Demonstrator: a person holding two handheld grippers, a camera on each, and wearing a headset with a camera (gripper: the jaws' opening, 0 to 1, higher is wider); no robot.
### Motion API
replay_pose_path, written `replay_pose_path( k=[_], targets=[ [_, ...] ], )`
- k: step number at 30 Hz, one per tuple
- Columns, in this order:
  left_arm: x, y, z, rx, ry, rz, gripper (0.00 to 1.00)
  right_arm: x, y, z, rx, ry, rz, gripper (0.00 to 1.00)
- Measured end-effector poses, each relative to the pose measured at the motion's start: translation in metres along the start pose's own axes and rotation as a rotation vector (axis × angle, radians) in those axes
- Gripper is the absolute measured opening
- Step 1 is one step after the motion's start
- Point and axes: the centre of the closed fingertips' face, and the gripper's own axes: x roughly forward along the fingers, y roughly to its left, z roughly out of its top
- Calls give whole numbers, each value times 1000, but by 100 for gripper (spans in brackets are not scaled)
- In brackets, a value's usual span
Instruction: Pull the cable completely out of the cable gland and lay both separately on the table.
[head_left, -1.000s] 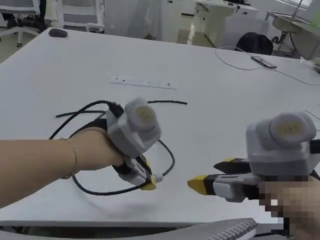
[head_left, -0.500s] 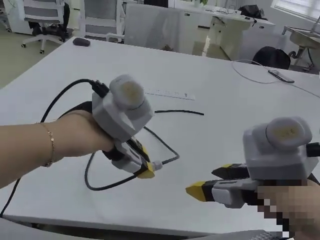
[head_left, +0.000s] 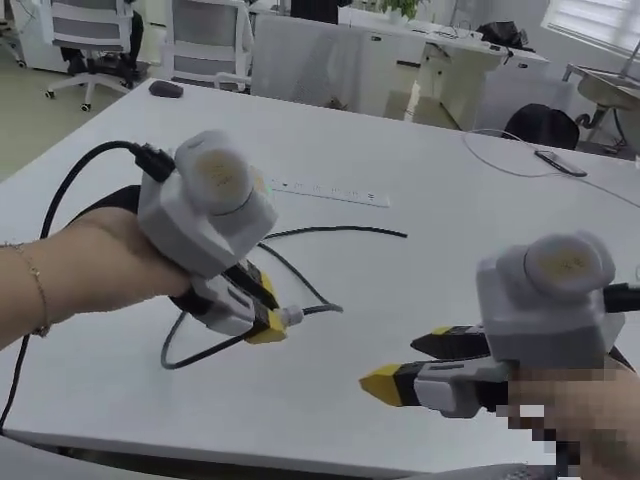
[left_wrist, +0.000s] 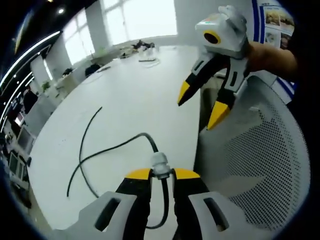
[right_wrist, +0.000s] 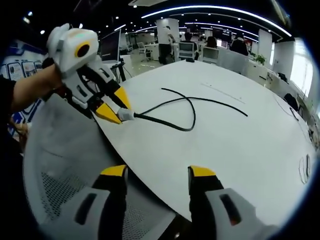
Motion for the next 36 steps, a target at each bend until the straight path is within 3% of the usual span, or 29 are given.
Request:
replay_pose_path(
  k=[2, 3, 5, 8, 15, 17, 21, 26, 29, 32, 36],
  targets=[
    [-6, 2, 0, 56, -2, 65, 16, 1, 7, 5, -14, -2, 43, 47],
    [-7, -3, -2, 53, 5, 59, 16, 2, 10, 8, -25, -5, 56, 45],
    [-12, -2, -2, 73, -5, 97, 16, 4, 15, 14, -49, 0, 71, 46],
    [-18, -6, -6, 112, -2, 111, 16, 6, 25, 26, -147, 14, 117, 47],
    [-24, -17, -12, 242, 17, 81, 16, 15, 54, 59, -373, 22, 264, 40],
    [-23, -20, -14, 312, 31, 70, 16, 21, 62, 65, -454, 35, 300, 40],
    [-21, -28, -16, 397, 59, 65, 16, 29, 84, 60, -575, 107, 438, 35],
    [-19, -34, -15, 450, 61, 52, 16, 40, 97, 53, -661, 170, 523, 32],
    [-18, -35, -13, 462, 54, 46, 16, 44, 97, 47, -689, 202, 537, 26],
    [-16, -36, -12, 452, 50, 33, 16, 46, 93, 46, -711, 197, 532, 15],
    [-14, -35, -11, 430, 42, 17, 16, 47, 90, 46, -728, 188, 526, 14]
  ],
)
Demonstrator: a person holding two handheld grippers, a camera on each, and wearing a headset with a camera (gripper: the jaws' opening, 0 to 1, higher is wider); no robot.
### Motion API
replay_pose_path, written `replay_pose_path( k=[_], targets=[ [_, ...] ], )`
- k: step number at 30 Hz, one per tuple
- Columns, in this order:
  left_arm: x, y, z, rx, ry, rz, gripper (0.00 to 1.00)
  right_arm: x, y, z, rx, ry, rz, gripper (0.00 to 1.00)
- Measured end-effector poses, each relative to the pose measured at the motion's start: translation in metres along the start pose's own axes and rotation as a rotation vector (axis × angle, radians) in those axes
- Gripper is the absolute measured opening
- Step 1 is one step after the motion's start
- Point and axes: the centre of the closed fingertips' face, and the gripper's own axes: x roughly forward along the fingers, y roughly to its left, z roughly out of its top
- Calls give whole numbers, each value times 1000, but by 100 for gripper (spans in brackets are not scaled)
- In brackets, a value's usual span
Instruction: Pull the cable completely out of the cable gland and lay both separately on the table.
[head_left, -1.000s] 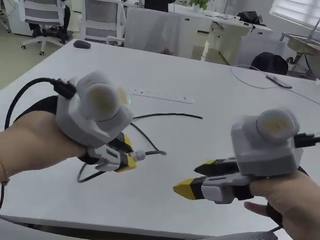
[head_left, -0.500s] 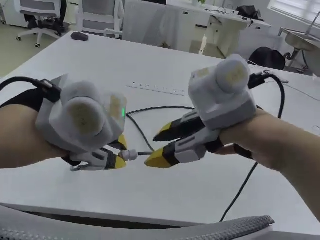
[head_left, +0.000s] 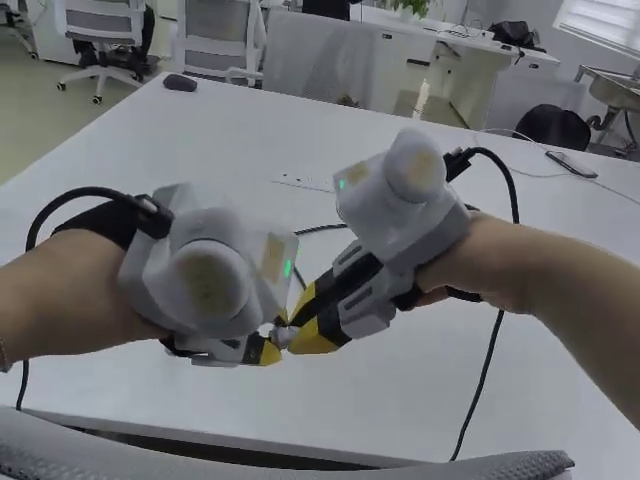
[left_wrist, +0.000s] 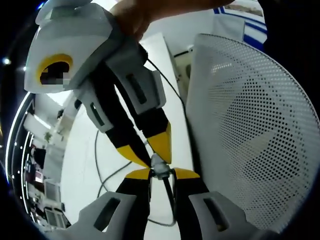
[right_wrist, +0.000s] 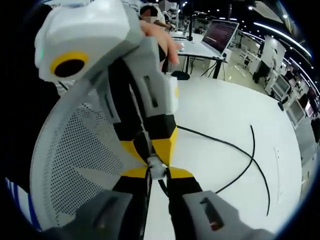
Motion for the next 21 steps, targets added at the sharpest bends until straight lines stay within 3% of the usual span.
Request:
replay_pose_path(
  k=[5, 7, 11, 16, 21],
  targets=[
    [5, -1, -2, -75, -22, -50, 16, 4, 1, -5, -78, 39, -48, 13],
    [7, -1, -4, -115, -30, -75, 16, 5, -3, -6, -134, 55, -95, 13],
    [8, -3, -7, -300, -83, -184, 16, 9, -3, -6, -260, 78, -192, 13],
    [8, -5, -9, -443, -133, -299, 16, 12, 0, -4, -348, 82, -280, 12],
    [8, -8, -11, -596, -156, -421, 16, 14, 1, -3, -387, 78, -364, 12]
  ],
)
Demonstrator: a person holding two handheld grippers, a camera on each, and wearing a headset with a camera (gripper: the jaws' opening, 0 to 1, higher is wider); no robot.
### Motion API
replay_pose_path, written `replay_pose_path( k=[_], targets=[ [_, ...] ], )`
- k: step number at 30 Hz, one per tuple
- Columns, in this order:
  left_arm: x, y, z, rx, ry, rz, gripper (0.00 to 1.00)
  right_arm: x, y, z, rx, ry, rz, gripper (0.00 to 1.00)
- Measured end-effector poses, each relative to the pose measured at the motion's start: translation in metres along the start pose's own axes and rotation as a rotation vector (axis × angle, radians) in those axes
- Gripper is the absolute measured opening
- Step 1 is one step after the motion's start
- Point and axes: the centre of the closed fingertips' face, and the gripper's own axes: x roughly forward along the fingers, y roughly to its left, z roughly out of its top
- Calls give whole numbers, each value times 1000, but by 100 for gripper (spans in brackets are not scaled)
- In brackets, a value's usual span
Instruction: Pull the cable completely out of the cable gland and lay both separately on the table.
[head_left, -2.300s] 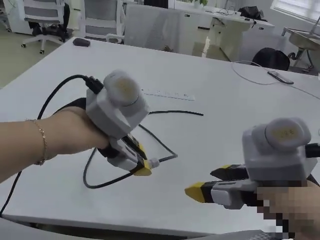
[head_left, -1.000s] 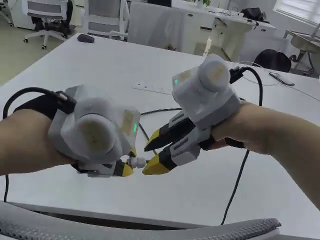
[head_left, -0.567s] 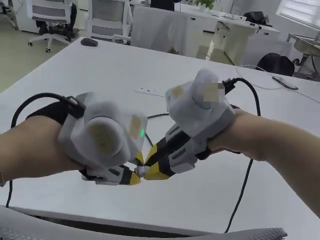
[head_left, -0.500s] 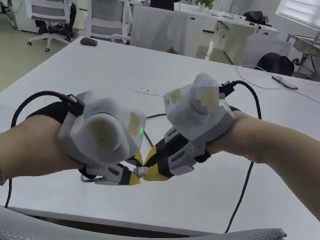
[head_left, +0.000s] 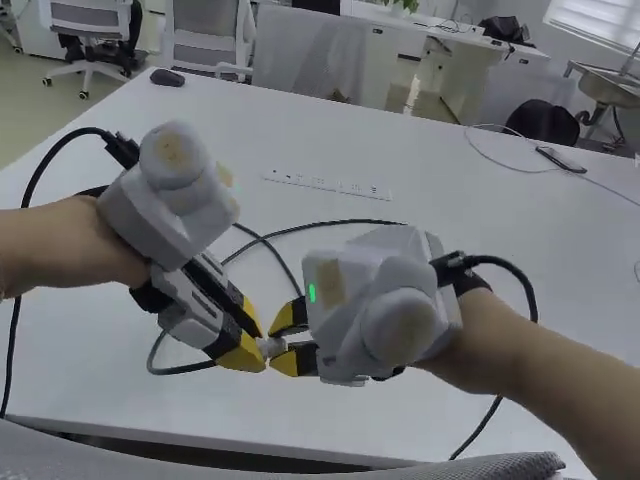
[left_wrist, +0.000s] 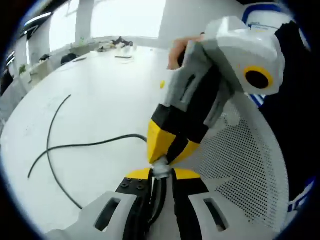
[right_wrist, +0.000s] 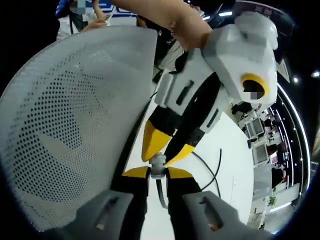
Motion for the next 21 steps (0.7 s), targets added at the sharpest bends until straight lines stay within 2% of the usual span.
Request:
replay_pose_path(
  k=[1, 3, 5, 7, 9, 10, 13, 14, 17, 18, 19, 21],
  targets=[
    [1, 2, 0, -48, -9, -15, 16, 2, 0, -1, -3, 6, -18, 12],
    [3, 4, -2, -67, -14, -15, 16, 5, -1, -4, 13, 11, -32, 13],
    [6, 4, -3, -48, -9, 18, 16, 7, -4, -11, 131, 27, -71, 14],
    [8, 3, -4, -10, 2, 51, 16, 9, -7, -16, 216, 38, -105, 21],
    [10, 6, -3, 36, 9, 108, 17, 11, -8, -25, 219, 78, -96, 38],
    [10, 7, -2, 62, 13, 141, 17, 10, -10, -27, 214, 75, -96, 39],
    [10, 15, 3, 161, 14, 258, 17, 12, -9, -36, 273, 80, -87, 31],
    [10, 20, 5, 207, 20, 317, 17, 13, -9, -37, 281, 83, -90, 31],
    [11, 29, 9, 346, 30, 411, 17, 15, -12, -43, 279, 111, -101, 29],
    [11, 29, 9, 359, 33, 416, 17, 14, -14, -44, 283, 116, -117, 25],
    [11, 31, 7, 382, 54, 425, 17, 11, -20, -49, 295, 138, -153, 20],
    [14, 28, 8, 377, 46, 416, 17, 9, -22, -53, 301, 153, -158, 11]
  ],
)
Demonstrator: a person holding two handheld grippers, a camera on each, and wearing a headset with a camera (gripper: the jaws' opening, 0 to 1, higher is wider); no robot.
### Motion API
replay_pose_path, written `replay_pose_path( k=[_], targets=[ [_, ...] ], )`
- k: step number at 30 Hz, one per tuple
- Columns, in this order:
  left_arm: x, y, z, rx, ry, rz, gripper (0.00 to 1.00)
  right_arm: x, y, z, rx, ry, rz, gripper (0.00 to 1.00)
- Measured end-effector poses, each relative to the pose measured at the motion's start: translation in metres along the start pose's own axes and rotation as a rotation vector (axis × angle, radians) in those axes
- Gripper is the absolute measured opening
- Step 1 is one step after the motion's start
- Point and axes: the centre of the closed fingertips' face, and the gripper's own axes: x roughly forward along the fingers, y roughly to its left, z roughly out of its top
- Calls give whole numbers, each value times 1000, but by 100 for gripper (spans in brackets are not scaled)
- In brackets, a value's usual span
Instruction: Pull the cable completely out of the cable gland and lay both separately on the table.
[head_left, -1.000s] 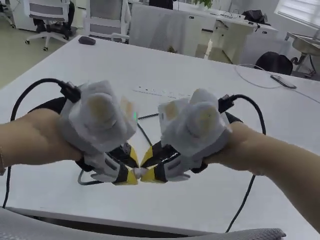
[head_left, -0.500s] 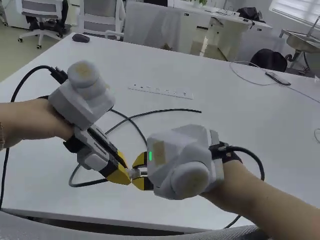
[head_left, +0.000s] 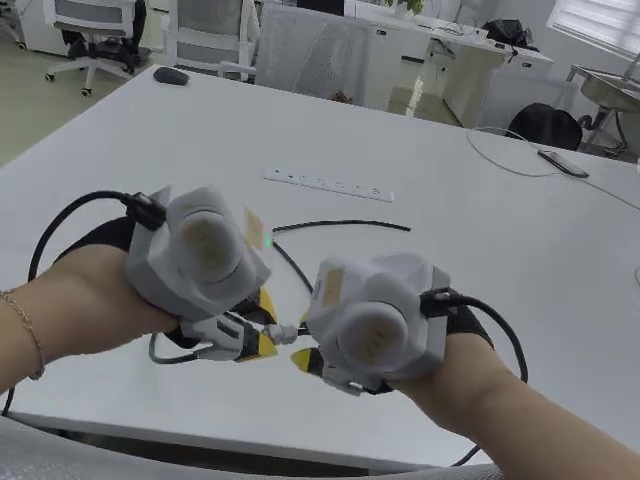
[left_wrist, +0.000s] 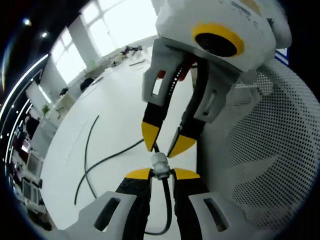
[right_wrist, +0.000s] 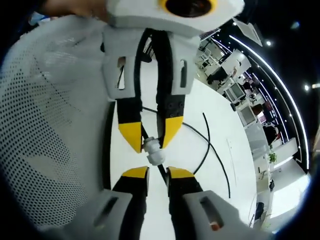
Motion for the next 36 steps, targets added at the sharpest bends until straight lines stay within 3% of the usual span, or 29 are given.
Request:
replay_pose_path(
  k=[6, 12, 14, 18, 19, 20, 22, 23, 25, 28, 29, 30, 32, 34, 36],
  targets=[
    [3, 3, 4, -9, -28, 4, 17, -1, -5, -11, 74, 4, -19, 6],
    [3, 12, -11, 15, 29, 57, 17, -10, -21, -74, 229, 258, -110, 5],
    [2, 13, -14, 9, 31, 60, 16, -16, -25, -89, 287, 309, -134, 5],
    [-2, 19, -17, -1, 32, 86, 17, -17, -25, -87, 252, 331, -142, 6],
    [-3, 20, -18, 4, 33, 89, 17, -14, -24, -78, 224, 296, -126, 13],
    [-3, 20, -19, -1, 30, 87, 17, -8, -21, -58, 219, 206, -103, 21],
    [-4, 20, -18, -3, 25, 83, 17, -6, -17, -44, 219, 154, -67, 30],
    [-4, 21, -18, 1, 23, 85, 17, -4, -19, -22, 178, 77, -46, 29],
    [-4, 21, -16, 3, 18, 84, 16, -1, -16, -5, 149, 35, -6, 27],
    [1, 14, -10, 10, -2, 57, 16, 9, -12, 27, 102, -85, 26, 25],
    [0, 16, -14, 42, 33, 72, 17, 10, -4, 17, 84, -18, 60, 21],
    [2, 13, -15, 60, 29, 62, 17, 15, -6, 11, 79, -9, 28, 18],
    [3, 12, -17, 36, 29, 54, 17, 17, 1, -1, 71, 28, 48, 17],
    [4, 9, -17, 45, 34, 48, 17, 17, 0, -5, 55, 30, 39, 7],
    [4, 9, -16, 48, 35, 50, 16, 16, -2, -6, 69, 23, 43, 7]
  ],
)
